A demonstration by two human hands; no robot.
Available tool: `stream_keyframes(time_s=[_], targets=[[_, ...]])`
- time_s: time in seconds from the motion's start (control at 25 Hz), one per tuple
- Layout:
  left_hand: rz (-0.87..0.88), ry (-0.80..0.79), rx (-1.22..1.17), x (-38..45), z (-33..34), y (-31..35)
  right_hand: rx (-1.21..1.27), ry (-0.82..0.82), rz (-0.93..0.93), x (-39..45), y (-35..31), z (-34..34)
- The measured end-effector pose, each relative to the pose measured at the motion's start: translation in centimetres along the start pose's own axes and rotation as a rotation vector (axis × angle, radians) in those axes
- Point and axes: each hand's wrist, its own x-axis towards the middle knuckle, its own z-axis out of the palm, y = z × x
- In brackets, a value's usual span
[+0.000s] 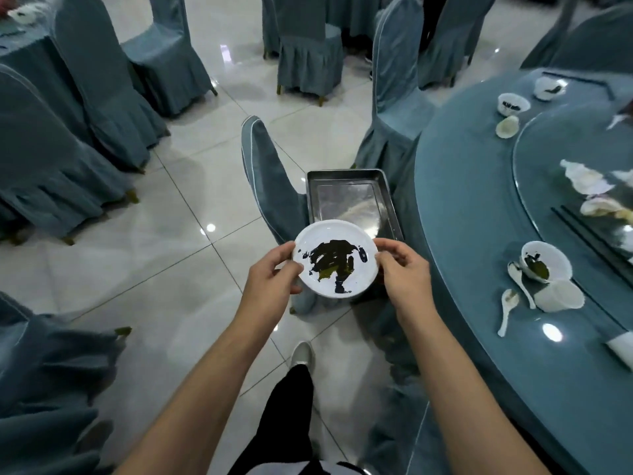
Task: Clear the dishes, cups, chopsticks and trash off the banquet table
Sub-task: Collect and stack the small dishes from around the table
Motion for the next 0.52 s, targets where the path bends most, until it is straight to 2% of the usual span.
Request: stream_keyframes(time_s=[0.24,0.52], targets=[[-0.011,-0.095,0.027,9.3,3.3,3.4,-0.014,0.11,0.051,7.5,-1.2,0.6],[-0.031,-0.162,0.081,18.7,5.3,5.6,0.053,0.151,0.096,15.0,-2.4,2.7]])
